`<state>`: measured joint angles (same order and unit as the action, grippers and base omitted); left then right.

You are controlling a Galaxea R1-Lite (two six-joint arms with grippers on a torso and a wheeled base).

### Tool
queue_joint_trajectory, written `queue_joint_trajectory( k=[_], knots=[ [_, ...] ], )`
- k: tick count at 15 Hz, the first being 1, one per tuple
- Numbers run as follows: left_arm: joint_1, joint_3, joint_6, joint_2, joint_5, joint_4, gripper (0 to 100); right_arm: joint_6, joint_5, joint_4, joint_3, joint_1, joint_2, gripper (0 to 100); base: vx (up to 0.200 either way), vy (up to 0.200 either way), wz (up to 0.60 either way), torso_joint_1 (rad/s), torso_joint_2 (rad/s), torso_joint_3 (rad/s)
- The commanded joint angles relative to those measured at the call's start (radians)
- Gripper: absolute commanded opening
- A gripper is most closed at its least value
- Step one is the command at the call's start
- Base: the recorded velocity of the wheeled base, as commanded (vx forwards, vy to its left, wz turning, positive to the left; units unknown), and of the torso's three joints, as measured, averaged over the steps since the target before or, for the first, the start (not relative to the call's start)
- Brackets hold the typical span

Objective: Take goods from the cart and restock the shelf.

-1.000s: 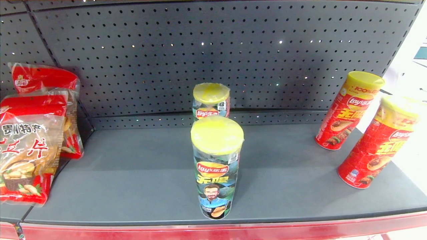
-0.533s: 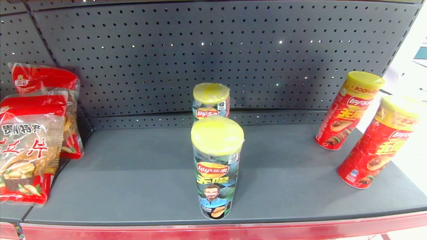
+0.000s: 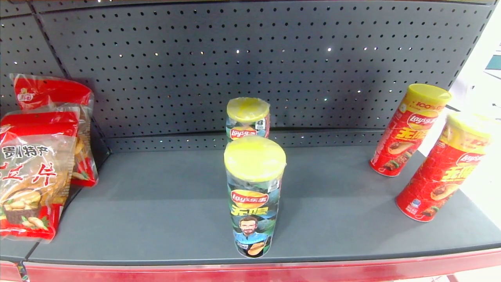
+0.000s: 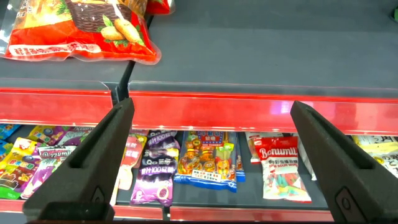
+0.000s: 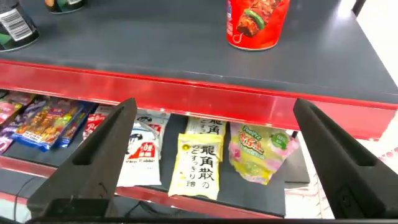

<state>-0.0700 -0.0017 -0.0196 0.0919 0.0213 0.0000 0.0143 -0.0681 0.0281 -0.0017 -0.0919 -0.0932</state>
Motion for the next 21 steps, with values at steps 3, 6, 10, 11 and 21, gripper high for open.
queue_joint_trajectory(
  k=[3,6,10,11,21],
  knots=[
    [-0.001,0.0,0.001,0.002,0.0,0.0,100,-0.014,0.059,-0.028,0.0,0.13,0.036,100,0.0,0.0,0.0,0.0,0.0,0.0],
    [-0.001,0.0,0.001,0.002,0.0,0.0,100,-0.02,0.039,-0.03,0.002,0.095,0.089,100,0.0,0.0,0.0,0.0,0.0,0.0],
    [-0.001,0.0,0.0,0.002,0.0,0.0,100,-0.019,0.04,-0.03,0.002,0.095,0.09,100,0.0,0.0,0.0,0.0,0.0,0.0],
    [-0.001,0.0,0.0,0.002,0.0,0.0,100,-0.02,0.04,-0.03,0.002,0.095,0.09,100,0.0,0.0,0.0,0.0,0.0,0.0],
    [-0.001,0.0,0.001,0.002,0.0,0.0,100,-0.014,0.042,-0.03,0.002,0.095,0.09,100,0.0,0.0,0.0,0.0,0.0,0.0]
  ],
)
